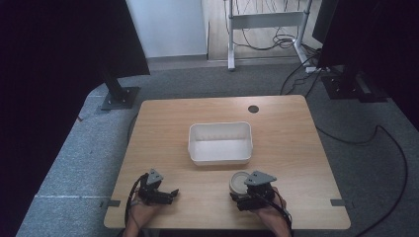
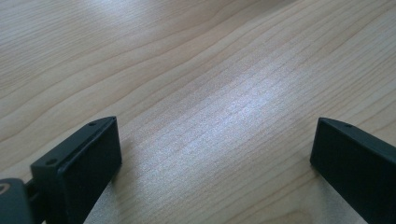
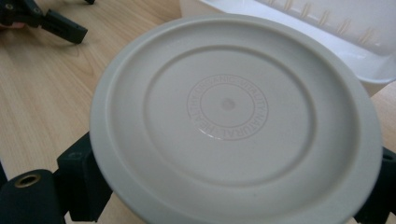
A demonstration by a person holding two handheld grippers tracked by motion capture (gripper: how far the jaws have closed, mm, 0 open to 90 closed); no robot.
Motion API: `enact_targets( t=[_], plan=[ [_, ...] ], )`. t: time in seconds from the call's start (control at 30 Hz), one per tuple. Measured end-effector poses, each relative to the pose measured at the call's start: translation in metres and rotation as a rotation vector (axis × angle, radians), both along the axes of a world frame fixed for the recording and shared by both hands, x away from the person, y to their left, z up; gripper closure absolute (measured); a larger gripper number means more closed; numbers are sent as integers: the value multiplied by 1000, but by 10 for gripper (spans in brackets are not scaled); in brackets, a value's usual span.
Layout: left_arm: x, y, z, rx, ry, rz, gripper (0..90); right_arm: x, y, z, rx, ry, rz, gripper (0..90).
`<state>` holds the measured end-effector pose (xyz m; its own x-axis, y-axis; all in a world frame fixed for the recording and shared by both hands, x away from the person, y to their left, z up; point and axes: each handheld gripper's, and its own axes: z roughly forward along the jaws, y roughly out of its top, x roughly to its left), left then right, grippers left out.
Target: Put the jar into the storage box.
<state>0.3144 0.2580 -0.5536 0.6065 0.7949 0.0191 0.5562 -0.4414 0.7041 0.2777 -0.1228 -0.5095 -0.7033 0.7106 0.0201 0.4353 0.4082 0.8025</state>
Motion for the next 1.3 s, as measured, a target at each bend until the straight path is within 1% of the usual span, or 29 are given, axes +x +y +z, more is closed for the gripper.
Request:
enact_targets(
  t=[0.37,0.87,1.13,1.3],
  plan=[
    [0,0,0,0,0,0,16,17,5,9,-6,-6,-20,95],
    [0,0,0,0,0,0,16,38,14,22,3,-17,-23,95],
    [0,0,0,-1,-1,0,16,54,19,29,10,-16,-39,95],
    [0,0,0,-2,-1,0,16,63,24,34,10,-28,-46,95]
  ],
)
